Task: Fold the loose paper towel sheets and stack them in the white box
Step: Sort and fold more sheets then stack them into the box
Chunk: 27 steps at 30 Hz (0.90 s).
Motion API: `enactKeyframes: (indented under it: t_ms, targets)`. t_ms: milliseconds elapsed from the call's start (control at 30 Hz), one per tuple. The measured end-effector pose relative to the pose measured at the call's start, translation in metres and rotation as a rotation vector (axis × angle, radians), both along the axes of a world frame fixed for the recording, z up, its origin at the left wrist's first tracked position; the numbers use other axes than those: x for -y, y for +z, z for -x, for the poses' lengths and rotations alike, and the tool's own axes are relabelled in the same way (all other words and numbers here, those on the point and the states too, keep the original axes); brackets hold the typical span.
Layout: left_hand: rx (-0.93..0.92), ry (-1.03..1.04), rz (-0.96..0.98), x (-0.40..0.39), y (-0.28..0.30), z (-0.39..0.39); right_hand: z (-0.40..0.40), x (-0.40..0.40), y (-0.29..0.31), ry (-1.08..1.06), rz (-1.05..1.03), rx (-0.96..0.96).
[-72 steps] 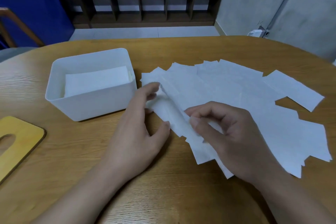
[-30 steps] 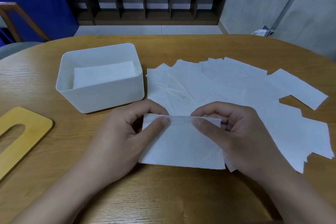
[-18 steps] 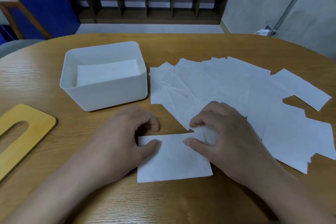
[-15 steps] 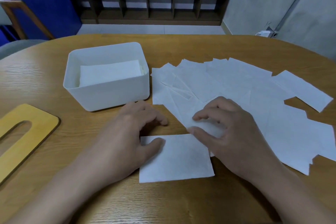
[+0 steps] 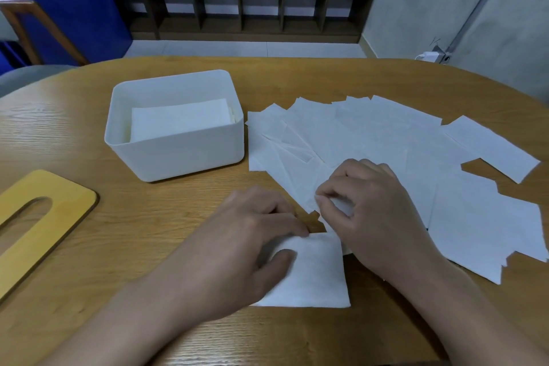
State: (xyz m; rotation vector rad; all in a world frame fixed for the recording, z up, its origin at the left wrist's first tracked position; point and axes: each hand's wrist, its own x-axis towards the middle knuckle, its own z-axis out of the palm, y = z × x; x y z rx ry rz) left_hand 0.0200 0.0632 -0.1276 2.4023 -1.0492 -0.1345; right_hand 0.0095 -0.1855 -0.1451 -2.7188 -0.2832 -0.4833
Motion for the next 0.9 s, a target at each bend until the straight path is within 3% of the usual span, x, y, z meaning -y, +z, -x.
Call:
enactKeyframes:
  t_ms: [500,767,900]
  targets:
    - [0.019,0.101,0.108,0.004,-0.003,-0.009,-0.001,-0.007,-0.001,-0.008,0.039,0.019]
    - [0.012,0.249,0.256,0.004,-0.007,-0.014,0.002,-0.007,0.003,-0.036,-0.326,-0.058]
    - [0.037,0.286,0.286,0.008,-0.008,-0.012,0.008,-0.010,0.015,0.050,-0.470,-0.147]
